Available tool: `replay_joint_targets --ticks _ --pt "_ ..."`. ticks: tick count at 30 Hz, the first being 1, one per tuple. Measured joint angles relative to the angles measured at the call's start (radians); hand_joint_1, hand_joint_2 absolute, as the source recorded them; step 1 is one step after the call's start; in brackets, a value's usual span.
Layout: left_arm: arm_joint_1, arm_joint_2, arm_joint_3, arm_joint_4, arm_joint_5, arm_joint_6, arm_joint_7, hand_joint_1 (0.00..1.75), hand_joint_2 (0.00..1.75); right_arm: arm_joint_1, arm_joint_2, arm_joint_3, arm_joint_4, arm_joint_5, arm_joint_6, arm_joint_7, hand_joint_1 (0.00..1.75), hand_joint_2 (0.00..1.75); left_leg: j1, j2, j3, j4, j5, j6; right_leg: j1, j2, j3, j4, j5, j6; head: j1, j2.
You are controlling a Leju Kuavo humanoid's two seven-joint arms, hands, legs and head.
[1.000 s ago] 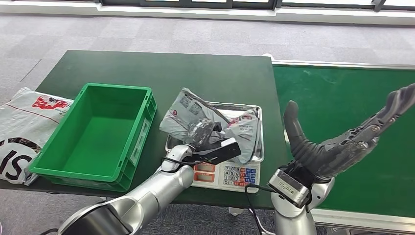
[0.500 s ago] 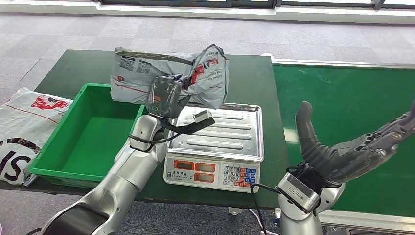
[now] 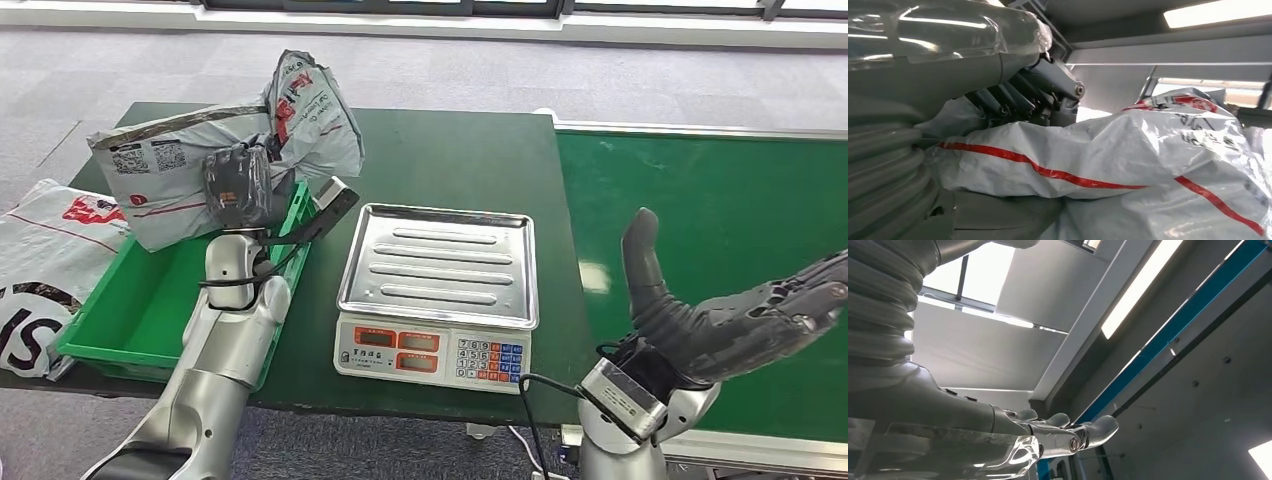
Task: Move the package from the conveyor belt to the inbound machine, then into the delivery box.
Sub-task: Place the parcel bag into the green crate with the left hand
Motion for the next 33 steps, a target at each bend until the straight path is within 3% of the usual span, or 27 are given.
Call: replay_joint_targets --ticks 7,16,19,20,23,33 --pt "0.050 0.069 0.125 0.068 0.043 0.000 -0.005 1.75 1.75 0.004 0.000 -0.010 -0.010 -0.001 0.000 0.000 0.00 1.75 0.000 0.004 0.000 0.000 0.000 -0.001 0.001 0.004 -0.002 0.000 0.001 -0.001 0.000 0.000" --pt "0.092 0.098 0.209 0.190 0.047 -0.001 0.010 1.75 1.75 0.004 0.000 -0.011 -0.011 -0.003 0.000 0.000 0.00 1.75 0.000 0.003 0.001 0.000 -0.001 0.000 -0.001 0.003 -0.001 0.000 0.000 -0.001 0.000 0.000" --pt "0.073 0.109 0.230 0.235 0.056 -0.001 0.014 0.44 1.75 0.004 0.000 -0.011 -0.011 -0.007 0.000 0.000 0.00 1.75 0.000 0.003 0.003 -0.001 -0.001 0.000 -0.001 0.003 0.002 0.000 0.000 -0.001 0.000 0.000" --pt "0.068 0.111 0.235 0.246 0.060 -0.001 0.012 0.00 1.31 0.004 0.000 -0.011 -0.011 -0.008 0.000 0.000 0.00 1.75 -0.001 0.003 0.004 -0.001 -0.001 0.000 -0.001 0.003 0.003 0.000 0.000 -0.001 0.000 0.000" --pt "0.062 0.114 0.252 0.258 0.078 -0.001 -0.005 0.00 0.00 0.004 0.000 -0.011 -0.011 -0.008 0.000 0.000 0.00 1.75 -0.001 0.003 0.007 -0.001 -0.001 0.000 -0.001 0.003 0.005 0.000 0.000 -0.001 0.000 0.000" --pt "0.114 0.067 0.389 0.110 0.175 -0.001 -0.167 0.00 0.00 0.004 0.000 -0.011 -0.009 -0.008 0.000 0.000 0.00 1.75 0.000 0.003 0.010 -0.002 -0.001 -0.001 0.000 0.003 0.007 0.000 0.000 -0.002 0.000 0.000"
